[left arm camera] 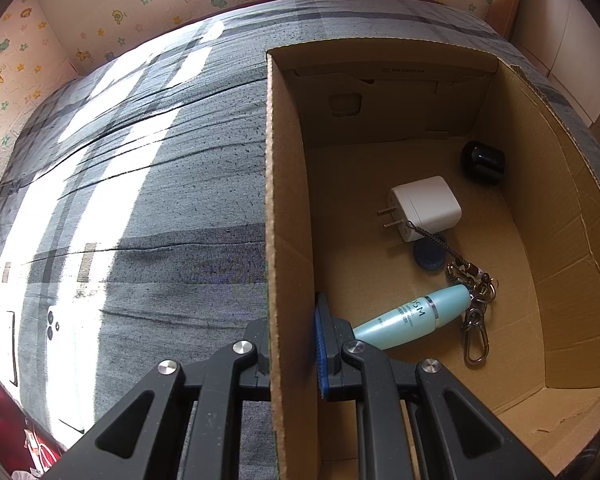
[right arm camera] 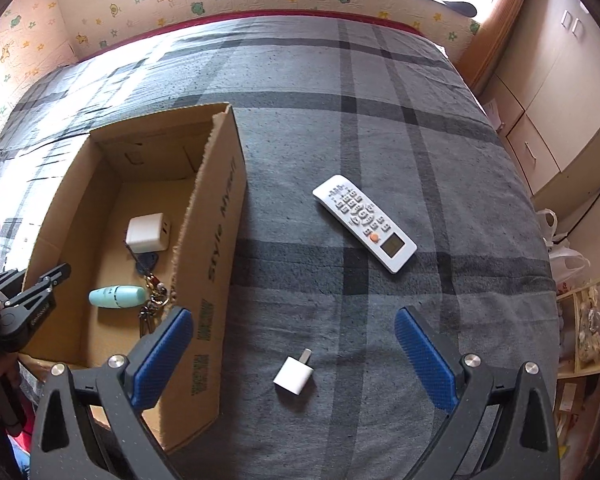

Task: Organize rigid objects
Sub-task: 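Move the right tool to the small white adapter and grasp it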

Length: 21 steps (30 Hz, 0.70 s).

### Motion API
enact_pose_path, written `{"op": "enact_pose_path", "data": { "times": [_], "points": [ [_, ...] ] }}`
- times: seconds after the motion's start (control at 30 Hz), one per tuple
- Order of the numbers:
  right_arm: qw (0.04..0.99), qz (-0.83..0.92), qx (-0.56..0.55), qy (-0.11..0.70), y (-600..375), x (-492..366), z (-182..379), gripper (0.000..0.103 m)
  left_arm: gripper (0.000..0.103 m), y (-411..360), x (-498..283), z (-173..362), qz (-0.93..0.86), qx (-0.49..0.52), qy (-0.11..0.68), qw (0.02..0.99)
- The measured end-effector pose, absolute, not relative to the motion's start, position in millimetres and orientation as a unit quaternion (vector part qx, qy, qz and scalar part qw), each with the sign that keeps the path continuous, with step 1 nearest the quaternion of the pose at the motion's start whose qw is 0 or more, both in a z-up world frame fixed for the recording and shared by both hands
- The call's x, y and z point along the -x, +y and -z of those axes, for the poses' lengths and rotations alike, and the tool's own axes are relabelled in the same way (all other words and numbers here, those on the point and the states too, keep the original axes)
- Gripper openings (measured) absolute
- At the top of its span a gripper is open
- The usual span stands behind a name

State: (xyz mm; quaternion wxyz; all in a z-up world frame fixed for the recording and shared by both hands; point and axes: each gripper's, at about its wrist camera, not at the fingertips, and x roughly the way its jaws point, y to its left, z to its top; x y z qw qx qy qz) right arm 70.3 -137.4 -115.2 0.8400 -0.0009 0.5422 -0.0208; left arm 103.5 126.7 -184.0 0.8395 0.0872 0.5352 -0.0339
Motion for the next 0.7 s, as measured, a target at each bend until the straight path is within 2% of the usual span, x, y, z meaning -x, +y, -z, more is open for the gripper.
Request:
{"op": "enact_pose_path", "data": {
  "times": [0.7],
  "points": [
    [0.802,0.038,-0.038,0.595,-170,-62,189,0.103,0.014,125,-104,182,0.032,-0.087,0.536,0.839]
  ]
}}
